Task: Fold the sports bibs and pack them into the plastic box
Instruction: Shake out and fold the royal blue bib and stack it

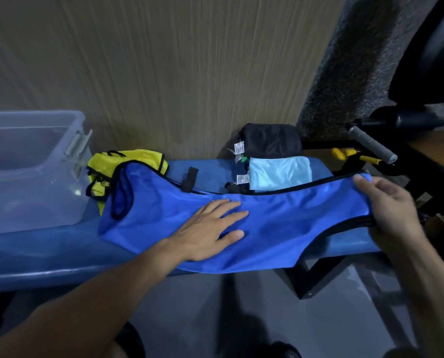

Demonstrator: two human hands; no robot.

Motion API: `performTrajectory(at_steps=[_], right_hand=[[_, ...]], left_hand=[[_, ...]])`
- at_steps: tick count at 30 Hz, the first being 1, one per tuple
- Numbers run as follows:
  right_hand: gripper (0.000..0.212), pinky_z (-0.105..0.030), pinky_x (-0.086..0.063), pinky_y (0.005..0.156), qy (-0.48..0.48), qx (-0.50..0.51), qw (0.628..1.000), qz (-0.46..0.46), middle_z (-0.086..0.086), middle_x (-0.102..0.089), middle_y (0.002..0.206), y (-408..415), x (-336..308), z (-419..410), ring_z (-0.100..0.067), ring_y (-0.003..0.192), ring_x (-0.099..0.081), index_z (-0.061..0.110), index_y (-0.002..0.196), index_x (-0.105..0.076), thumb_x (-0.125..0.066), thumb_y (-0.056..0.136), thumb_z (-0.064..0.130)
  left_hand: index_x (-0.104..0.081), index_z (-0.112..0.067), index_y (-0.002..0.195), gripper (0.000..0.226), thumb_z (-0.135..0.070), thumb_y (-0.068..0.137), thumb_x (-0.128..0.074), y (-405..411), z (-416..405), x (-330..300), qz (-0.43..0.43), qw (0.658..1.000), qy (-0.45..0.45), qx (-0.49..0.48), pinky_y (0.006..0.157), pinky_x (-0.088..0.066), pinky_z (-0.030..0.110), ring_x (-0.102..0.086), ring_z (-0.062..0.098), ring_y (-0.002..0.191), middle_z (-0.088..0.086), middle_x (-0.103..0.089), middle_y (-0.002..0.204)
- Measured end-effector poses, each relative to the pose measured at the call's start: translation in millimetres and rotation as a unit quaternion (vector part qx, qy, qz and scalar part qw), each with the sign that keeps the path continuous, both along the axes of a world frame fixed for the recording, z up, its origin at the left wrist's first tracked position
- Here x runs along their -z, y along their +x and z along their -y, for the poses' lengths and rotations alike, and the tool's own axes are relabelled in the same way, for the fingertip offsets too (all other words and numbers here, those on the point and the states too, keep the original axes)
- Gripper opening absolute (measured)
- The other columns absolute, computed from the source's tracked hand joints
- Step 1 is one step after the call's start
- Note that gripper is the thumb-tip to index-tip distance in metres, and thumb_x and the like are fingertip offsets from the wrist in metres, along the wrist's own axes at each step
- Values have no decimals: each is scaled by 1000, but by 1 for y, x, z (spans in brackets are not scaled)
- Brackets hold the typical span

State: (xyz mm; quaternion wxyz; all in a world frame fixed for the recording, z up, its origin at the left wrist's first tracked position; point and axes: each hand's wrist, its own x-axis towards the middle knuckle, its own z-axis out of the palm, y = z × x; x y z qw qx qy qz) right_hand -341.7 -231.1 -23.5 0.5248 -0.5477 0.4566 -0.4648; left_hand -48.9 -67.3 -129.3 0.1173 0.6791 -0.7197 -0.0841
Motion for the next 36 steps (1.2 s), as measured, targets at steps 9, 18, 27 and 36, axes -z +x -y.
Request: performTrajectory(at_steps=[9,18,27,36], right_hand=[[16,-39,-50,71,-35,81,994,-66,-7,-62,76,1,-60,11,-22,70,-60,16,82,-69,-79,84,29],[21,-36,-41,69,-130,15,981,-141,-16,-66,80,67,-67,-21,-17,77,-60,3,87,-69,-74,87,24],[27,-37,-45,64,-160,-62,975,-143,-18,-63,73,126,-75,-45,-22,68,-57,7,83,-66,-75,82,33],[26,-36,-42,63,-156,-50,974,-157,-13,-60,72,114,-73,-47,-20,67,-53,7,84,-65,-75,86,31]], left_hand=[[-26,-39,159,74,-73,94,-11,10,-6,1,15,999,41,-2,127,-1,41,-4,15,156,-10,-14,169],[-50,-29,140,40,-43,103,-44,52,-38,-35,159,976,62,-135,97,-45,42,-51,25,122,-2,-51,134],[-64,-25,108,24,-36,100,-44,63,-61,-73,258,917,61,-298,98,-32,42,-49,26,115,-2,-65,112],[-43,-30,142,60,-60,93,-57,-25,-5,-39,-17,997,-22,-78,78,-47,37,-60,22,115,-6,-62,121]])
